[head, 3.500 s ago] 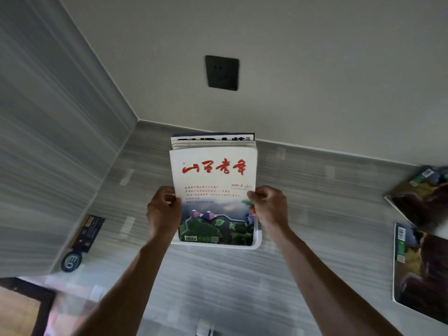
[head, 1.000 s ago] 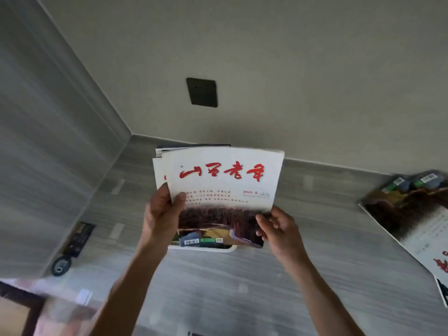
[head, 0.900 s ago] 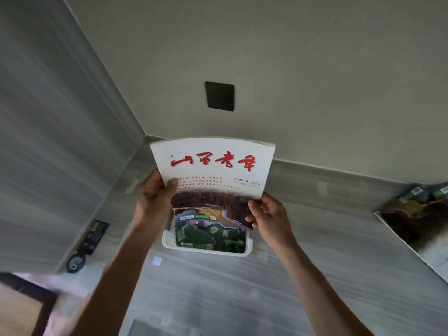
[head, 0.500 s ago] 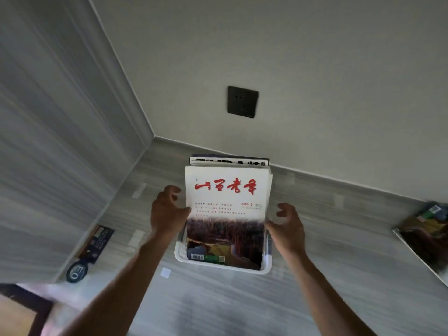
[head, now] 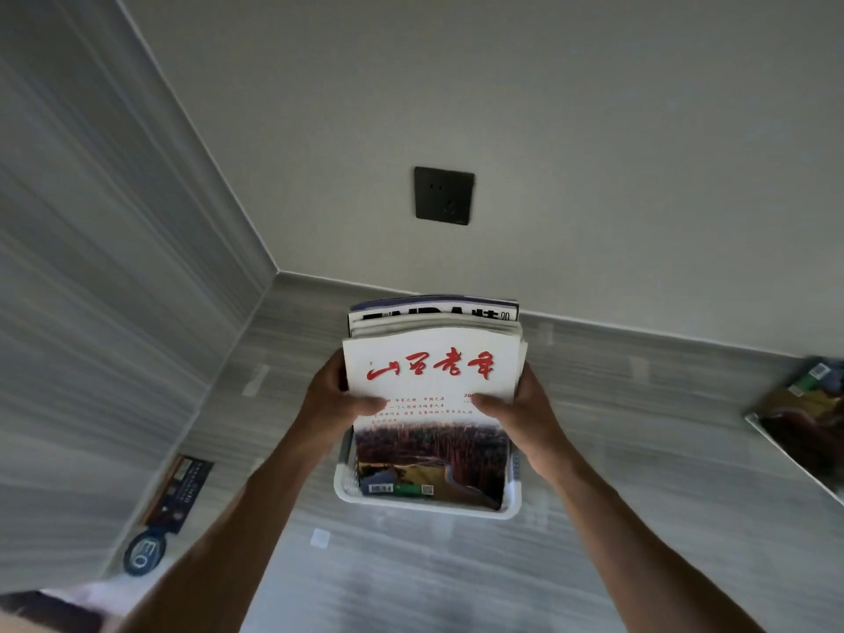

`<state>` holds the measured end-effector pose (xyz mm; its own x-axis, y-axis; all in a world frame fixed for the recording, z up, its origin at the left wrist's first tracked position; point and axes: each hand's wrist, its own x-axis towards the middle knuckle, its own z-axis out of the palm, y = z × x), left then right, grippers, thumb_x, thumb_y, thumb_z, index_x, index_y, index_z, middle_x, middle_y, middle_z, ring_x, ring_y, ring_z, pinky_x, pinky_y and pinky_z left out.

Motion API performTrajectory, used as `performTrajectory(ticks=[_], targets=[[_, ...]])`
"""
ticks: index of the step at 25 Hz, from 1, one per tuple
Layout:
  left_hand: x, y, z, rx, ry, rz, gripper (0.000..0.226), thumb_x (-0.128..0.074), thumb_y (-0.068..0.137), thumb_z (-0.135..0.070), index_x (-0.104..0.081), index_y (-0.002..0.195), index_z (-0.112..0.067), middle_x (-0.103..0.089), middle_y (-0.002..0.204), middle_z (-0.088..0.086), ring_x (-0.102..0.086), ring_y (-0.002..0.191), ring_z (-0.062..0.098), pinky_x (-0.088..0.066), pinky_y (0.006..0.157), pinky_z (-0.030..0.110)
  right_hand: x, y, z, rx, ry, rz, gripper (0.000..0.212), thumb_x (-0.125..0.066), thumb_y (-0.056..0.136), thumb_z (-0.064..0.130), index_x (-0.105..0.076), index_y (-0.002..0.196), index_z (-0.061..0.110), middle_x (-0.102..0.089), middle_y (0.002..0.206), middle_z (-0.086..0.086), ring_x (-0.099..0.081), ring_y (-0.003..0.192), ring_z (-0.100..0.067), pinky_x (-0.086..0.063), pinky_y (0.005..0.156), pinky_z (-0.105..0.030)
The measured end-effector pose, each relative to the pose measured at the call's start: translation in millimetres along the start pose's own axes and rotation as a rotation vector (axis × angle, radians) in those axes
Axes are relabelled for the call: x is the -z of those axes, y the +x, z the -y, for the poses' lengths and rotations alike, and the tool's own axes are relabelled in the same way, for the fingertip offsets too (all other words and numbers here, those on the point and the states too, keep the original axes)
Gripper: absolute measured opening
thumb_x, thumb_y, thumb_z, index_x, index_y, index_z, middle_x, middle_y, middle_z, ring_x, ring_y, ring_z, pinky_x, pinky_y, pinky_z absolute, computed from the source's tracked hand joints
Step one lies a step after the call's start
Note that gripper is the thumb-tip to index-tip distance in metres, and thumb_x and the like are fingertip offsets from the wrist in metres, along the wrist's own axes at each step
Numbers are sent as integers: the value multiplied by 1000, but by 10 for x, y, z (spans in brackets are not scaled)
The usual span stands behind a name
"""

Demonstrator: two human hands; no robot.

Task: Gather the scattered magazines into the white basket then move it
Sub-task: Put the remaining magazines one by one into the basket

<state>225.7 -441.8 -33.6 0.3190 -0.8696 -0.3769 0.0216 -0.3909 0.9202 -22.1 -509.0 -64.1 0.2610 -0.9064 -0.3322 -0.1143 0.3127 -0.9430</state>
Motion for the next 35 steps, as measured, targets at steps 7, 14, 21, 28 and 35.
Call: performTrajectory(ticks=[7,14,21,28,35], targets=[[-128,82,-50,94,81,9,72,-83,62,6,-55,121,-23,-69,112,1,-64,108,24,-57,86,43,62,13,217,30,164,-27,64,-75,69,-11,-56,125,14,-72,112,-6,-69,101,-20,-57,85,-35],[-749,-301,99,-334,434,-435,72,-68,73,-7,-39,138,-18,-49,137,10,-48,127,29,-49,97,43,621,-242,-152,-130,74,-182,53,-77,75,0,-59,122,17,-62,120,5,-58,106,-14,-43,88,-28],[-2630,-907,379,-420,675,172,72,-68,78,-12,-39,144,-13,-39,151,14,-33,141,31,-24,118,45,2142,-1011,-901,-280,-109,-552,42,-73,78,1,-62,118,9,-65,122,-14,-63,99,-19,-47,84,-28],[-2417,-703,601,-378,1246,-123,55,-64,81,-24,-48,132,-12,-39,148,16,-50,118,37,-39,94,46,2712,-1187,-1226,-263,-253,-529,35,-72,80,5,-66,112,18,-69,116,-4,-65,81,-11,-47,67,-25],[-2253,-1006,871,-144,995,72,64,-62,75,-15,-45,136,-22,-24,155,11,-42,131,31,-44,99,38,1941,-946,-917,-158,-302,-271,27,-72,81,3,-66,100,22,-71,99,-2,-61,63,1,-46,56,-13]])
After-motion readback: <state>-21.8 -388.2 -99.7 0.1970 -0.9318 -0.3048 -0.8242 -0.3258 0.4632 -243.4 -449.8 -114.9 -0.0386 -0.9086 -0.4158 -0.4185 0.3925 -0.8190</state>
